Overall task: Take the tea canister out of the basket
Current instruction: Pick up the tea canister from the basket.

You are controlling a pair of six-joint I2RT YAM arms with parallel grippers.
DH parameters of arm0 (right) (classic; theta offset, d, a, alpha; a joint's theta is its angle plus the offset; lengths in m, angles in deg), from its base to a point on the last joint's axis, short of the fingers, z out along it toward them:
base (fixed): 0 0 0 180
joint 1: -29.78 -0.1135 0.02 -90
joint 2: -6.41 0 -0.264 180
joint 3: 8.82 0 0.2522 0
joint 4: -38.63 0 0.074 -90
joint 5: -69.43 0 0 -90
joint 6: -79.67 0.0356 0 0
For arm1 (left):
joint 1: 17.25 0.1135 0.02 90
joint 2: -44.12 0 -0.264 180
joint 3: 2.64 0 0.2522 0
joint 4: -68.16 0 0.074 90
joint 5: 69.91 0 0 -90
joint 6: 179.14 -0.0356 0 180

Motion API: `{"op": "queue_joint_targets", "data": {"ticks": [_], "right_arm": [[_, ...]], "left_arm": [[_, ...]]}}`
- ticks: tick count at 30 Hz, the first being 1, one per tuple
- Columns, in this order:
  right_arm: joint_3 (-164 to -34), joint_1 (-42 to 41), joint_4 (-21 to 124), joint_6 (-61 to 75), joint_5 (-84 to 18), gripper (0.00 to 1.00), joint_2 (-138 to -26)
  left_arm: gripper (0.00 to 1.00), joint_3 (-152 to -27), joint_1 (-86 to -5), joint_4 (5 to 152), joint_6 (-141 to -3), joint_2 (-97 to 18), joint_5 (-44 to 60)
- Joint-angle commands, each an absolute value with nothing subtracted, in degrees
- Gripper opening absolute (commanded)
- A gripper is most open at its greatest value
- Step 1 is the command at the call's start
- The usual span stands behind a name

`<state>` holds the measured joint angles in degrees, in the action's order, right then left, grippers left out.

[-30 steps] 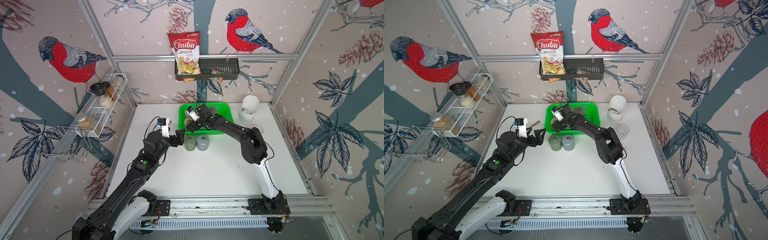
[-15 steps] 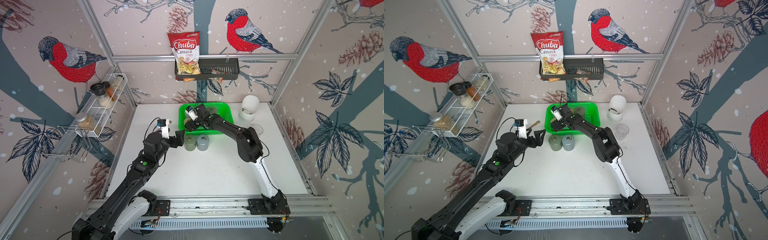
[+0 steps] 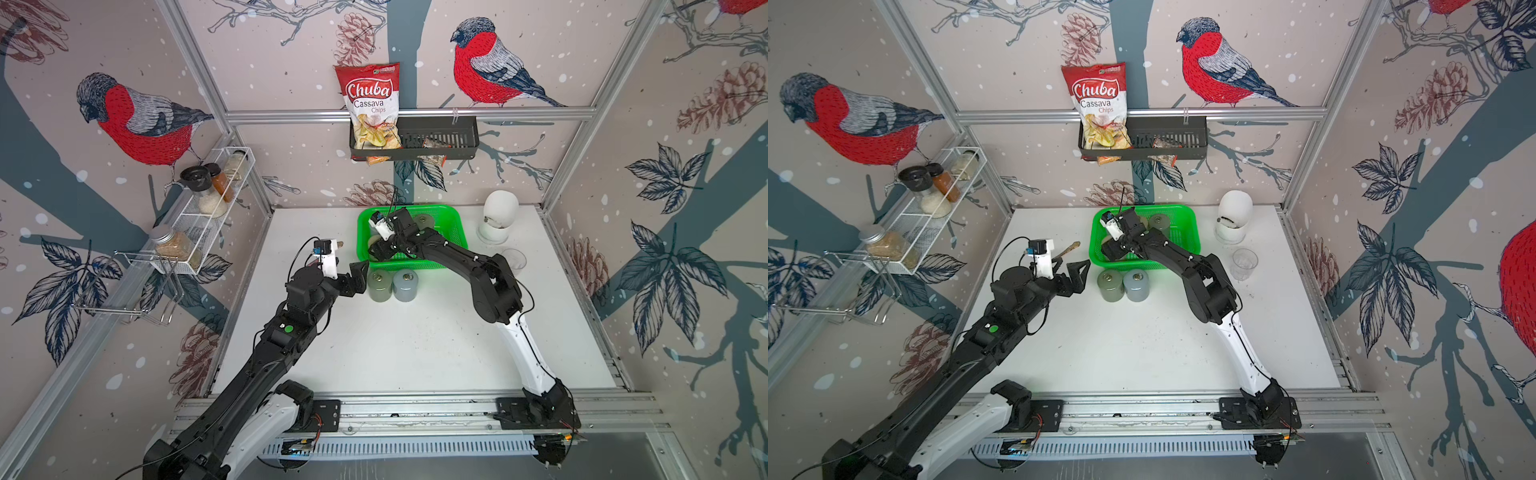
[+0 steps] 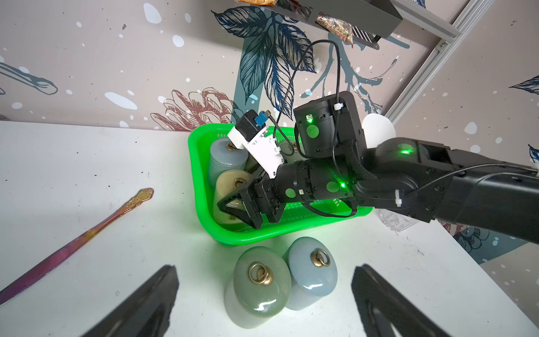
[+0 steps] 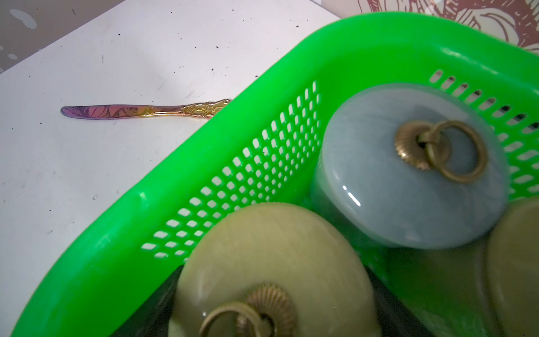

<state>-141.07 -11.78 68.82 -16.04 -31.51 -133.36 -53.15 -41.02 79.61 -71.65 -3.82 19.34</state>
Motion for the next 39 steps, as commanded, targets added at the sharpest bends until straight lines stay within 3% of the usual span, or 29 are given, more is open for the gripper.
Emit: {"op": "queue_joint_targets", "data": {"ticks": [1,15,18,20,34,39], "right_arm": [[-140.97,-11.55,72.35,-15.63,-31.91,0.72,-133.79],[-140.53,-12.05,73.06,-16.66,-29.26,0.34,-132.65],[-140.31,-12.06,72.9,-16.73,-29.18,0.18,-131.66],[-140.01,-12.11,72.72,-16.81,-29.19,0.0,-130.93],[-135.89,-12.2,71.47,-17.77,-27.16,0.0,-122.95],[-131.6,-12.72,70.38,-18.41,-26.43,0.0,-115.45]], "left_arm": [[0.97,-53.1,-40.89,79.16,-72.38,-3.78,19.92],[0.97,-53.21,-40.94,79.15,-72.52,-3.82,19.89],[0.97,-53.68,-40.89,79.13,-72.41,-4.21,19.6],[0.97,-54.01,-40.9,79.13,-72.37,-4.39,19.41],[0.97,-54.21,-40.89,78.69,-72.98,-3.96,19.86],[0.97,-54.86,-40.96,78.28,-74.51,-4.41,17.06]]}}
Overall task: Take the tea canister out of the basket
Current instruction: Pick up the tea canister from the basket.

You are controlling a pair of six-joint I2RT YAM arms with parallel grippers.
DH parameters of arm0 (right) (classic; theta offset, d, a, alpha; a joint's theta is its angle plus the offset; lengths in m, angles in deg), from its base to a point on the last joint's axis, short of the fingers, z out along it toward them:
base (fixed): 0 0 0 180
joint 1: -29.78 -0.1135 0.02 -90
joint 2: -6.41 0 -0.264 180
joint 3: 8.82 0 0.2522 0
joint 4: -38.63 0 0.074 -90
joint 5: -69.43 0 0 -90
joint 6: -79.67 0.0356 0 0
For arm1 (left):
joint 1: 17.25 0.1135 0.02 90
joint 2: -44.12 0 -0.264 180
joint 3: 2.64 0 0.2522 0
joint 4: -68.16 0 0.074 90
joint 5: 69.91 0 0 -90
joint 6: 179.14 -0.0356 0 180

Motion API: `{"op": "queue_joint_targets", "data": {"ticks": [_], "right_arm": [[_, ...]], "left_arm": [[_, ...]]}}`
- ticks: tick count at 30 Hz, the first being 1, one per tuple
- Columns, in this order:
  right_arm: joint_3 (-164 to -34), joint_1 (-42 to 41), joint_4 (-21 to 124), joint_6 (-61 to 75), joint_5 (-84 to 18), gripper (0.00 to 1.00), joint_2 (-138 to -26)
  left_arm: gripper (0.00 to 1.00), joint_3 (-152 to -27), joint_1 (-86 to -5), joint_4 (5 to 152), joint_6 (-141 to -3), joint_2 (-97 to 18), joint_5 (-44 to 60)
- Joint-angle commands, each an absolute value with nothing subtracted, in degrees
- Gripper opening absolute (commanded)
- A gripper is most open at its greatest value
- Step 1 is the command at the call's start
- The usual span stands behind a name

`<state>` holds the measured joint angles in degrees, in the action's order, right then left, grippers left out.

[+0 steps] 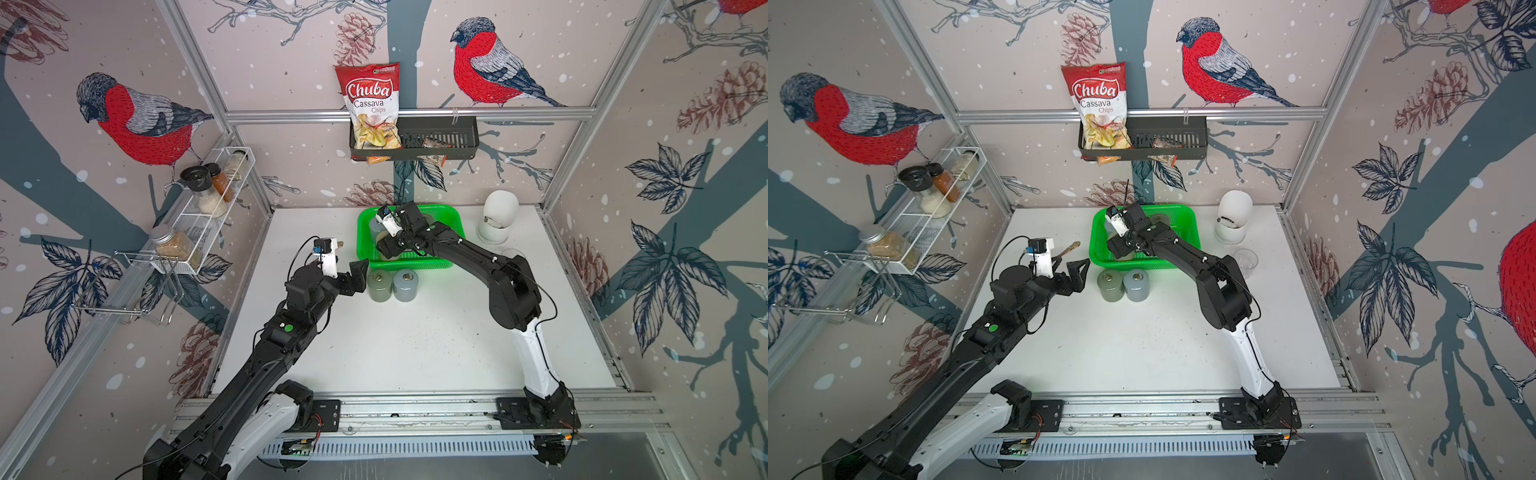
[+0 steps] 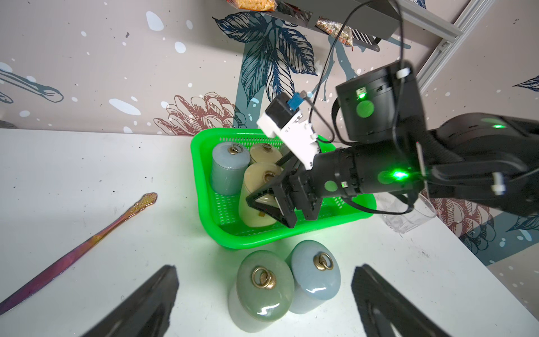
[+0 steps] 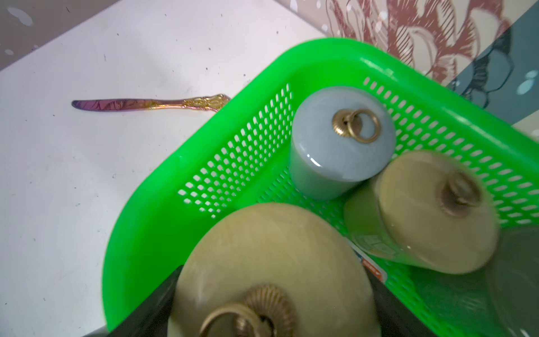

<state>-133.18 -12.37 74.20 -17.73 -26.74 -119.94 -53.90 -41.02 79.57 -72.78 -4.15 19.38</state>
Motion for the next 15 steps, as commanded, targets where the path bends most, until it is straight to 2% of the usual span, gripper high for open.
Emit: {"op": "queue_joint_targets", "data": {"ticks": [1,9,15], "right_arm": [[-130.36,-12.74,69.82,-18.46,-26.46,0.0,-113.9],[-121.09,-12.91,70.58,-19.57,-24.2,0.0,-100.18],[-108.51,-12.94,69.45,-19.16,-20.62,0.0,-87.56]], "left_arm": [[0.97,-55.27,-40.98,78.75,-74.91,-4.65,16.32],[0.97,-56.55,-42.88,78.05,-75.83,-6.0,13.36],[0.97,-58.52,-47.87,76.88,-79.51,-10.51,9.43]]}}
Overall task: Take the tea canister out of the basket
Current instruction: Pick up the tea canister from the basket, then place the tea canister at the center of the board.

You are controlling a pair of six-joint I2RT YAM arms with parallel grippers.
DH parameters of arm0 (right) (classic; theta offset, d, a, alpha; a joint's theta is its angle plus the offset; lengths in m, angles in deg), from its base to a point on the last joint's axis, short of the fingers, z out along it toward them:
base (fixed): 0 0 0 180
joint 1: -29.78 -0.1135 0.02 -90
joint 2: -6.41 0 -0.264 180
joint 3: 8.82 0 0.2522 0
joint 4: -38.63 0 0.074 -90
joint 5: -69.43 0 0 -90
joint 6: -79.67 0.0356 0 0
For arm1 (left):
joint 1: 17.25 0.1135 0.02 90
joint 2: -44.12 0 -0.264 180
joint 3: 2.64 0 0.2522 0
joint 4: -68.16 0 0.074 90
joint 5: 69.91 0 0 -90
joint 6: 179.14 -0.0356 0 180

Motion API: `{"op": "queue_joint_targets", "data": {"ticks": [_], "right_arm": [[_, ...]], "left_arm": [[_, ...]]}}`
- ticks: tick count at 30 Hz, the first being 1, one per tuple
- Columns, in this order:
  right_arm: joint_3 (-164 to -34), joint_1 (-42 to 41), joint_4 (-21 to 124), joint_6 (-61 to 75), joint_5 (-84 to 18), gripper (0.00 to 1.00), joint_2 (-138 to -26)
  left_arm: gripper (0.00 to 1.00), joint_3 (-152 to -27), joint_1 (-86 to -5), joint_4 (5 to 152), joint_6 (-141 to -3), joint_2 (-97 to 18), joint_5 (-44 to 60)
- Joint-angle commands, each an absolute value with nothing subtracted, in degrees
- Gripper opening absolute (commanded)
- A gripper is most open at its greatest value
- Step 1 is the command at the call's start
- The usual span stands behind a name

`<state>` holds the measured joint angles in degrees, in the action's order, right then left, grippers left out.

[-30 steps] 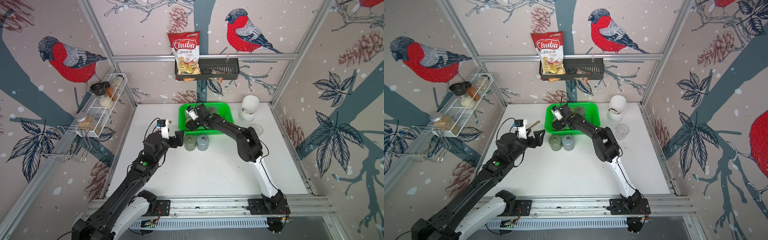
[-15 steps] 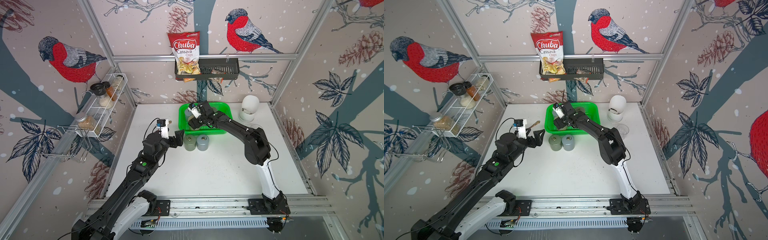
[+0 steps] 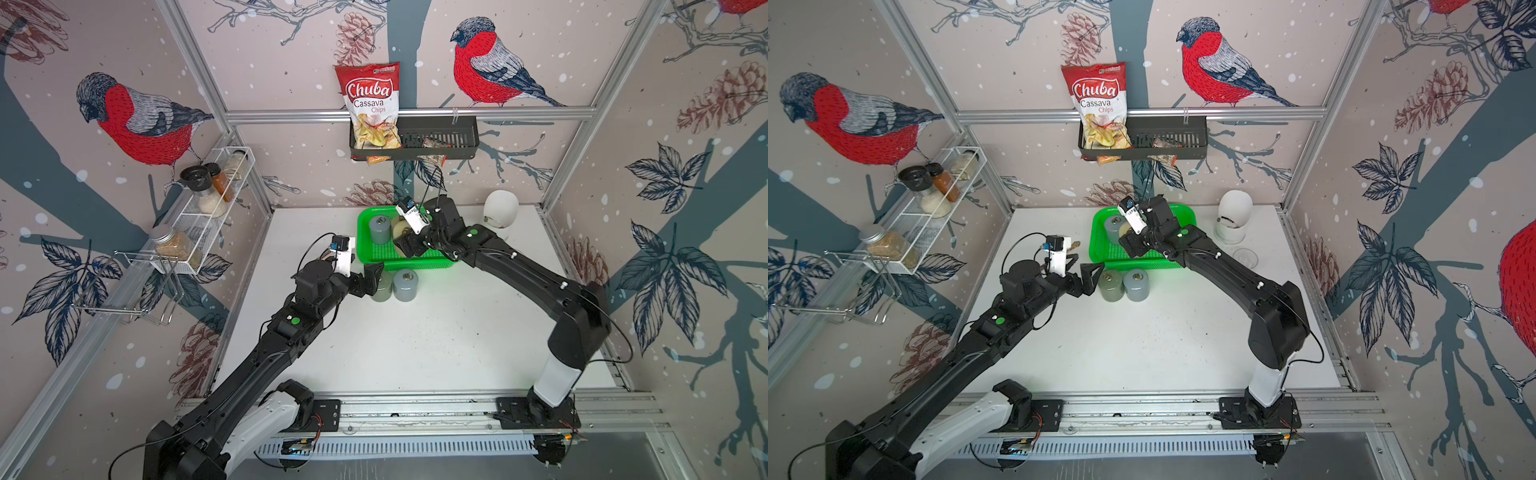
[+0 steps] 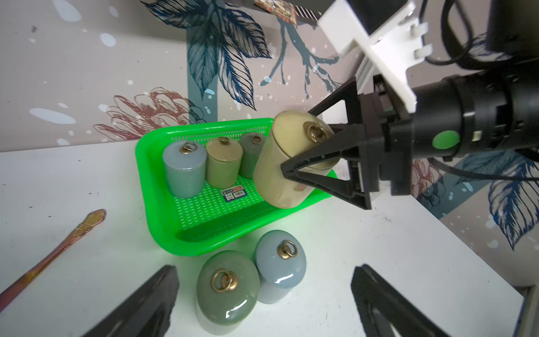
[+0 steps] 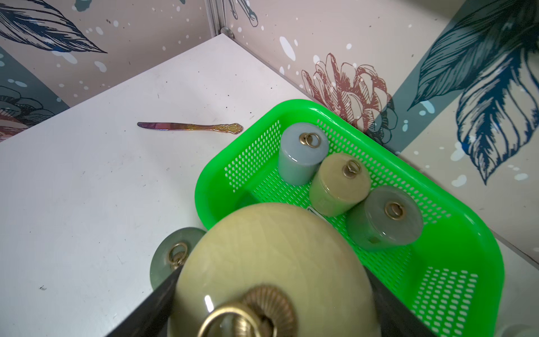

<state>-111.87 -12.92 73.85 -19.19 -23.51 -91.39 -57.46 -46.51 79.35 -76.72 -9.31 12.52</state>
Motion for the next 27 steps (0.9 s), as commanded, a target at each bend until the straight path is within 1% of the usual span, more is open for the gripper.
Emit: {"op": "queue_joint_targets", "data": {"ticks": [1,8,15,20,27], "right_arm": [[-106.63,-12.93,69.36,-18.75,-19.56,0.0,-85.8],[-92.81,-11.15,67.14,-15.39,-18.66,0.0,-76.58],[-80.14,-9.07,60.01,-12.4,-20.79,0.0,-72.14],[-74.97,-9.02,54.85,-11.47,-21.7,0.0,-72.05],[-71.95,-8.73,49.62,-11.19,-21.92,0.0,-75.15]], "left_arm": [[0.97,-58.89,-48.94,76.58,-80.13,-11.48,8.66],[0.97,-60.31,-53.82,75.13,-83.17,-17.13,2.64],[0.97,-59.91,-54.96,73.21,-83.91,-19.74,-0.9],[0.97,-61.13,-55.47,73.69,-83.77,-22.32,-2.9],[0.97,-63.98,-56.18,75.79,-83.52,-24.81,-3.94]]}}
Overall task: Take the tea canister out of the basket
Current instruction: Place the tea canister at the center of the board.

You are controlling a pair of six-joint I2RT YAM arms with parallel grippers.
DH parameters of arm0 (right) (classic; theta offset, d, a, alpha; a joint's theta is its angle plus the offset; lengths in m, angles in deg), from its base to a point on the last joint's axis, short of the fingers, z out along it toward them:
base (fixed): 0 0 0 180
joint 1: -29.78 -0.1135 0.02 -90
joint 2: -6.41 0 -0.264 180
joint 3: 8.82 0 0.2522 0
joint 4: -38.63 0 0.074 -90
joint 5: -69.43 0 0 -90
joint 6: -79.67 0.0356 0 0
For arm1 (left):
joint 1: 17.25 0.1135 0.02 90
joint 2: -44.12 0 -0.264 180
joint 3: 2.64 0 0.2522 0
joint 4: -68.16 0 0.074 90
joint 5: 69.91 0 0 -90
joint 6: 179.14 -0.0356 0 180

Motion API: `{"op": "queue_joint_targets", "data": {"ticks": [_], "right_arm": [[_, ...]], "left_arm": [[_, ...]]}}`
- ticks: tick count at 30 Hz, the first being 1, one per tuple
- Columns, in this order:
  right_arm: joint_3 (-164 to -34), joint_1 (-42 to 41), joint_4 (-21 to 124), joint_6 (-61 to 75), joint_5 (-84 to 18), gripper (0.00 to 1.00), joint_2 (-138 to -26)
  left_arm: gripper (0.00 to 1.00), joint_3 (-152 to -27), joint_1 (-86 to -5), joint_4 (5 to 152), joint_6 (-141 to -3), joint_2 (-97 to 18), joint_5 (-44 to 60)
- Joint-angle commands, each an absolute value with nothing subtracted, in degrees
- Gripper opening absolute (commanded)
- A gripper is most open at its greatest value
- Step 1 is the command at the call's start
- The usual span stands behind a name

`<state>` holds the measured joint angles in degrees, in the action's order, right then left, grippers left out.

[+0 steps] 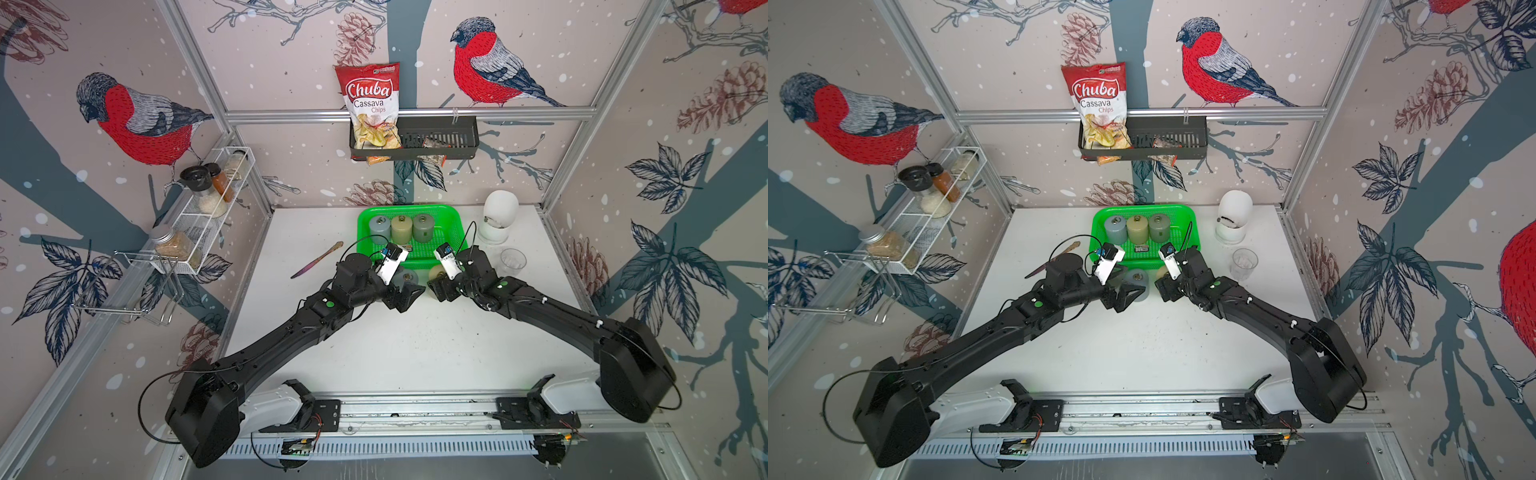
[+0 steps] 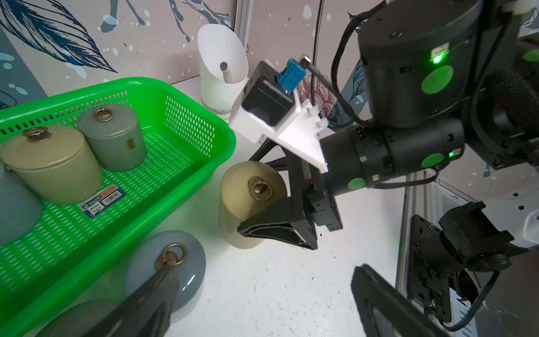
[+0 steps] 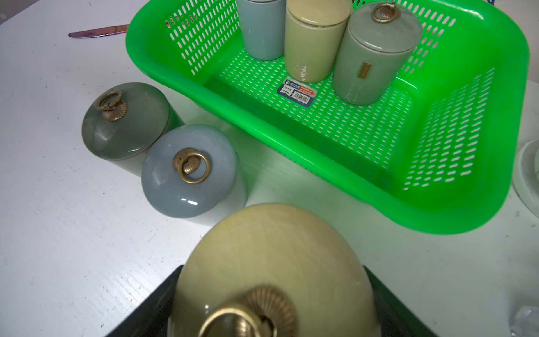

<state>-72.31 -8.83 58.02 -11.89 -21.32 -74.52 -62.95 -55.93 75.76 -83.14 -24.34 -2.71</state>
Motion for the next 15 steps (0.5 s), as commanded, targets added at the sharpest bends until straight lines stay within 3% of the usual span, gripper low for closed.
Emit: {"op": "queue_joint_targets", "data": {"ticks": [1,15], "right_arm": [[-71.58,-8.63,49.0,-11.35,-21.89,0.0,-75.68],[-70.46,-8.09,42.77,-11.74,-22.86,0.0,-81.59]], "left_arm": [[0.97,-64.05,-56.18,76.01,-83.52,-24.91,-3.81],[0.97,-65.46,-56.52,76.99,-83.25,-27.11,-3.37]]}}
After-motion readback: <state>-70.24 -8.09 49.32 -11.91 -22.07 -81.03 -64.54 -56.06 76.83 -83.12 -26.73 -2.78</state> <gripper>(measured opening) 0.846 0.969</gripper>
